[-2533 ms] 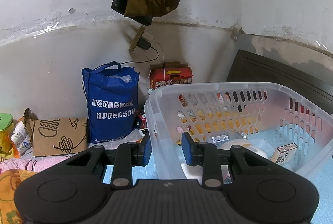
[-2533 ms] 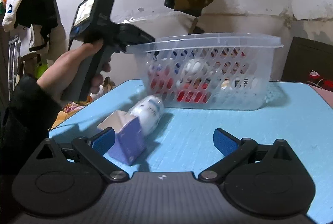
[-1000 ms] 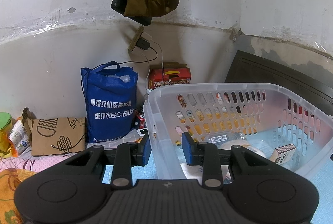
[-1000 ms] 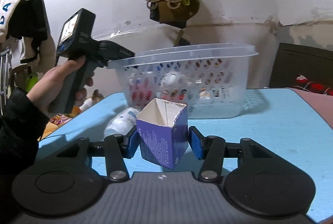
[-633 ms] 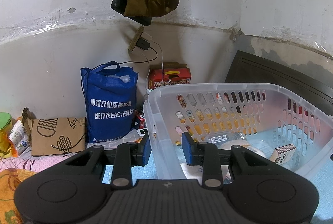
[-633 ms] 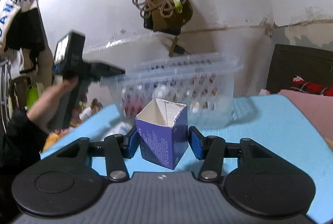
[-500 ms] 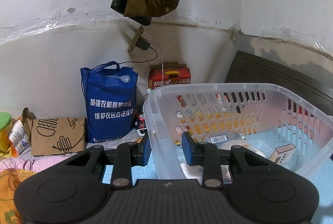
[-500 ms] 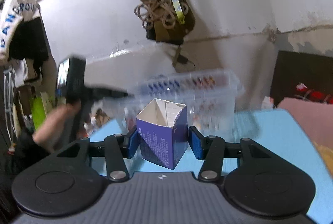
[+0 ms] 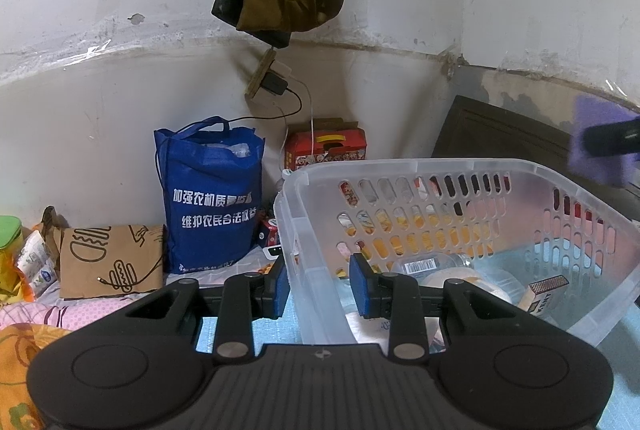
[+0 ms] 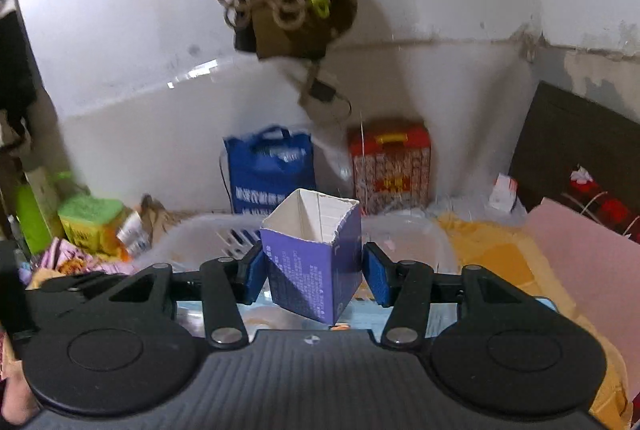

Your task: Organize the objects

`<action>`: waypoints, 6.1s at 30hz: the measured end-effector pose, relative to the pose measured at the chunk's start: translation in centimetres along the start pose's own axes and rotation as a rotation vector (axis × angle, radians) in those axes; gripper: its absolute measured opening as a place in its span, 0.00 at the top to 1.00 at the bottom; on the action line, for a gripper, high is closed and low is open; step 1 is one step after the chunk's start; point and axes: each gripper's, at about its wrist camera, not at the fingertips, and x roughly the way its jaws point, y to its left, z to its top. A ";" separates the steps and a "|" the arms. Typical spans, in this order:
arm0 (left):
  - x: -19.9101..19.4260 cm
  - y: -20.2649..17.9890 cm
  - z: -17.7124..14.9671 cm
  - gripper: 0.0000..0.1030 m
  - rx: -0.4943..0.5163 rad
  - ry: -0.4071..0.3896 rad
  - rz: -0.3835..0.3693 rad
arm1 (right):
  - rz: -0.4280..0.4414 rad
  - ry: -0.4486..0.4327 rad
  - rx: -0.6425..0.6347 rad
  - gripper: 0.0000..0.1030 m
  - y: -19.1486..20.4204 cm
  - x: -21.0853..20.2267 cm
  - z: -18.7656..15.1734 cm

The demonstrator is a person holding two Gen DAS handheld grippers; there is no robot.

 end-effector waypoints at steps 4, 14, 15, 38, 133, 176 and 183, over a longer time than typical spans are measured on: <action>0.0 0.1 0.0 0.65 -0.001 -0.002 -0.004 | -0.053 0.024 -0.001 0.07 -0.5 2.1 -0.6; 0.1 0.1 0.0 0.65 0.000 -0.001 -0.006 | -0.112 -0.044 0.020 0.04 0.7 -1.1 -3.1; 0.0 0.1 0.0 0.65 0.000 -0.001 -0.006 | -0.100 -0.077 0.030 0.03 1.2 -2.2 -3.9; -0.2 0.0 -0.2 0.64 0.002 -0.004 -0.002 | 0.071 0.034 0.014 0.19 10.6 -1.6 -17.9; -6.1 0.8 -0.3 0.59 -0.110 -0.192 -0.002 | 0.071 -0.135 0.055 0.00 -0.9 -5.7 -6.5; -12.4 -7.9 -0.8 0.05 -0.009 0.023 0.111 | -0.136 0.018 0.014 0.00 -1.9 -7.7 -9.0; -12.7 -8.4 -1.1 0.05 0.004 0.035 0.121 | -0.165 0.019 -0.041 0.00 -0.4 -7.8 -8.7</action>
